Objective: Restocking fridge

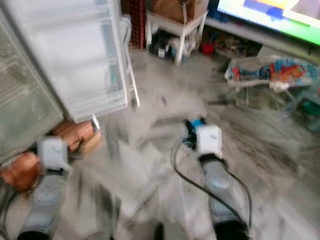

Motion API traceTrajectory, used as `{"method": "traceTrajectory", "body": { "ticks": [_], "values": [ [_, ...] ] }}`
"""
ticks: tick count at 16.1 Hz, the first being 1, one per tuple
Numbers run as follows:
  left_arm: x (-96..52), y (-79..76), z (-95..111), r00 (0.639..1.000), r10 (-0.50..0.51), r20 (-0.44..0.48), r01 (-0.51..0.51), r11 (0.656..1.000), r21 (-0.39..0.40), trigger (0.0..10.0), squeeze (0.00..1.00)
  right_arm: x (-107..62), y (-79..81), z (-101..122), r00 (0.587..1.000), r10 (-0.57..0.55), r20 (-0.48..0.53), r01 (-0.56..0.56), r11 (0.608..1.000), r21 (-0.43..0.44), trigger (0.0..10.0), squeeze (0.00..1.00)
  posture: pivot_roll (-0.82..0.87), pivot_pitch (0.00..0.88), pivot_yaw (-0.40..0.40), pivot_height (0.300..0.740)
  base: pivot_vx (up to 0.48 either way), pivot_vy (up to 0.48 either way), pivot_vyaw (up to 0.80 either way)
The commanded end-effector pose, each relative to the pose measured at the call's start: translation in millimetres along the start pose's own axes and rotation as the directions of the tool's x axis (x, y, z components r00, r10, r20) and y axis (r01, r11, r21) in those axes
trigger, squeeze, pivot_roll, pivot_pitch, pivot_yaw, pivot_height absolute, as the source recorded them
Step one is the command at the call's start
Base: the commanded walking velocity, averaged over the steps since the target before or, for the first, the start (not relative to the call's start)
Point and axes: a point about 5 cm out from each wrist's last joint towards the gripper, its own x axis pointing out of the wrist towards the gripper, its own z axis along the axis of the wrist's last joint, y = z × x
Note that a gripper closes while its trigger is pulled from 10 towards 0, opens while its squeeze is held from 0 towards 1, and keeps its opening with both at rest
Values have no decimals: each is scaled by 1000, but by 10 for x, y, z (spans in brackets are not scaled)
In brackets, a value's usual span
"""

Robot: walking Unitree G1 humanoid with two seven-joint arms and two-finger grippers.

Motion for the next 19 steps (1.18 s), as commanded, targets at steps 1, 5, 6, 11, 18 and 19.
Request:
{"method": "traceTrajectory", "body": {
  "ticks": [1,5,6,11,18,19],
  "values": [
    [11,96,16,1000,28,8,-29,999,19,10000,0,47,15,111,998,2,55,-2,1000,9,10000,0,84,91,-67,740,480,0,0],
    [30,87,22,999,31,9,-32,999,16,10000,0,63,11,110,999,10,53,-10,1000,10,10000,0,81,88,-71,740,480,0,0],
    [32,83,21,999,32,9,-32,999,14,10000,0,62,10,108,998,11,54,-12,1000,10,10000,0,81,86,-71,740,480,0,0],
    [45,86,17,999,35,7,-35,999,10,10000,0,68,54,134,996,47,79,-46,999,-10,10000,0,83,84,-72,740,461,0,101],
    [56,91,9,999,41,2,-41,999,4,10000,0,83,60,135,995,52,84,-52,999,0,10000,0,86,83,-73,740,452,0,570],
    [57,92,9,999,40,2,-40,999,6,10000,0,85,63,137,995,53,85,-53,999,2,10000,0,86,83,-73,740,420,0,575]
  ]
}}
